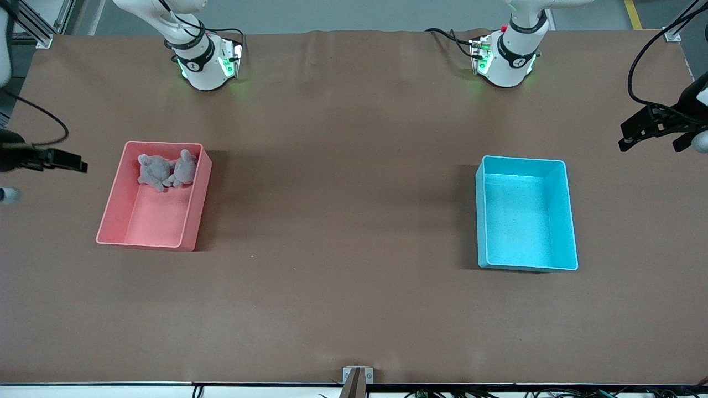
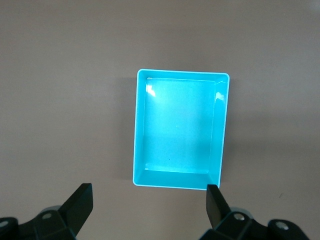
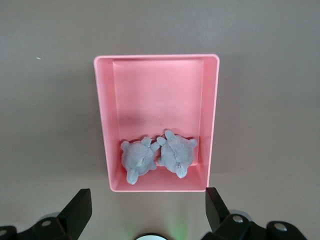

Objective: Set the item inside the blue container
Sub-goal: 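Reach the right gripper down into the pink box onto a plush toy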

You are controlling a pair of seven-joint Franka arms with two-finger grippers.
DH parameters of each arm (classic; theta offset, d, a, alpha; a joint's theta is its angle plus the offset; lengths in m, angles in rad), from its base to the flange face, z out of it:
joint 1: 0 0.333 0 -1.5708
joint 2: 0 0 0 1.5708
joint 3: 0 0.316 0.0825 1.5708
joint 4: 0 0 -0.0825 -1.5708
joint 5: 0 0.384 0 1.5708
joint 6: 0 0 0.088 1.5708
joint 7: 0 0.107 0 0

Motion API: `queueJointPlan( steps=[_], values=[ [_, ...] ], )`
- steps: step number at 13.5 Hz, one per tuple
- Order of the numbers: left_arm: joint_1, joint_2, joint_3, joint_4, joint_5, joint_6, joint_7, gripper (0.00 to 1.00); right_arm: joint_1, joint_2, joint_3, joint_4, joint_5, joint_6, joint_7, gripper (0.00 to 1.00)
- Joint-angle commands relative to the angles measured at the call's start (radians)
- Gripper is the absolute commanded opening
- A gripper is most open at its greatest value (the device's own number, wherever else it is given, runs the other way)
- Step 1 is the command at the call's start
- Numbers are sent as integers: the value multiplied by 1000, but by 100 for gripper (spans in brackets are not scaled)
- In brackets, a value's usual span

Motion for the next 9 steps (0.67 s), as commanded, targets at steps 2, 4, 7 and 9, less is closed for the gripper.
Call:
queueJointPlan(
  steps=[2, 4, 7, 9],
  values=[
    [3, 10, 0, 23, -12, -12, 9, 100, -21, -30, 9, -253, 93, 189, 55, 100],
    [3, 10, 0, 23, -12, -12, 9, 100, 5, -76, 12, -405, 105, 310, 147, 100],
    [3, 10, 0, 23, -12, -12, 11, 100, 20, -119, 10, -586, 100, 459, 174, 100],
    [3, 10, 0, 23, -12, -12, 9, 100, 16, -119, 9, -670, 100, 522, 175, 100]
  ],
)
